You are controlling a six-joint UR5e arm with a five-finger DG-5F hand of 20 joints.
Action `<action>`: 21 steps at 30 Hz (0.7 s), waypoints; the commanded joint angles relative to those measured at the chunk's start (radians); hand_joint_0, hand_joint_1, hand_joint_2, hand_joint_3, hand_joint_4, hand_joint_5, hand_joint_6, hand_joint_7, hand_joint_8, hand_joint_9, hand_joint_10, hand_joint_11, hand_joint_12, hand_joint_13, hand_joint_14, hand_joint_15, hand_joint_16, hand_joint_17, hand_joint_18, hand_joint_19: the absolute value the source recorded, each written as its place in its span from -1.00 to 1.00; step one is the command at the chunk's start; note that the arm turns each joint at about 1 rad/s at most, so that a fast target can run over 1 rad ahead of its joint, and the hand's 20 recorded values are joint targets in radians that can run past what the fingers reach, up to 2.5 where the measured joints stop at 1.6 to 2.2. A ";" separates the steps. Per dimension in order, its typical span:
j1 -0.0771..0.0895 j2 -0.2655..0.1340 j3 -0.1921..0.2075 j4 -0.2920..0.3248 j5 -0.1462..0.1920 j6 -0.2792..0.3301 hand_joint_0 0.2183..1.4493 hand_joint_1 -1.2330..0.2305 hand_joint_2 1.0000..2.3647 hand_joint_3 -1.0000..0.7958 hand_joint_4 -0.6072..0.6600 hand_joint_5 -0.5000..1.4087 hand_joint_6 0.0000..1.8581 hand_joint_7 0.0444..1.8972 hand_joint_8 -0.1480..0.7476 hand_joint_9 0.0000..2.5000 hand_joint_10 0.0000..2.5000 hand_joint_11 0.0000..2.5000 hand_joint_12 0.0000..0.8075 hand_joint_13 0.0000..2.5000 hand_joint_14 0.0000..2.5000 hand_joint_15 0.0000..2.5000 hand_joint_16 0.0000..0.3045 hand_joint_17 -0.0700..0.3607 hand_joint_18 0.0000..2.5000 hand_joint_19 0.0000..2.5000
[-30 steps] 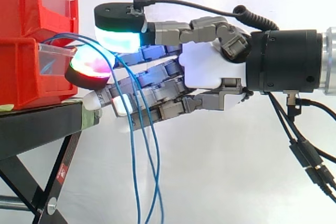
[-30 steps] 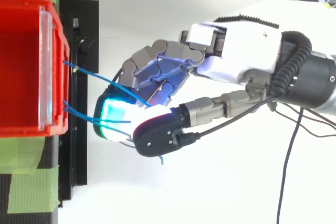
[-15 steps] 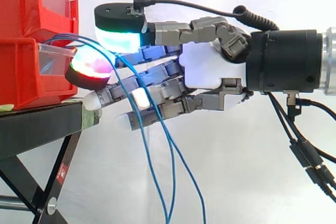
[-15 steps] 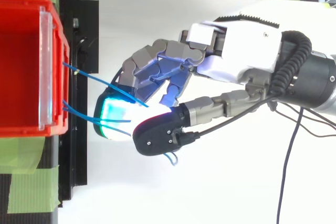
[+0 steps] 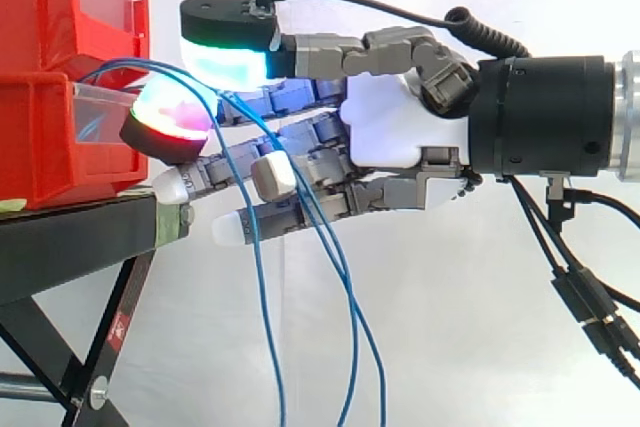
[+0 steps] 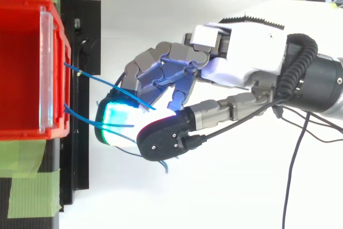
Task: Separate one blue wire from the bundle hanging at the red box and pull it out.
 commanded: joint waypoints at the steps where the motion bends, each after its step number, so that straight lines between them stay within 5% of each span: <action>1: 0.000 0.000 0.000 0.000 -0.001 0.006 -0.31 -0.22 -0.98 -0.08 0.33 -0.70 -0.06 -0.22 0.12 -0.56 -0.99 -0.70 0.25 0.00 -0.99 -0.57 -0.63 -0.09 -0.43 -0.72; 9: 0.002 0.000 0.000 0.000 0.001 0.082 -0.31 -0.22 -0.98 -0.07 0.34 -0.70 -0.06 -0.23 0.14 -0.57 -0.99 -0.71 0.30 -0.21 -0.99 -0.87 -0.65 -0.11 -0.43 -0.76; 21: 0.002 0.000 0.000 -0.020 0.001 0.142 -0.31 -0.20 -0.98 -0.07 0.34 -0.70 -0.06 -0.22 0.14 -0.58 -0.99 -0.73 0.18 0.17 -0.98 -0.53 -0.65 -0.12 -0.44 -0.75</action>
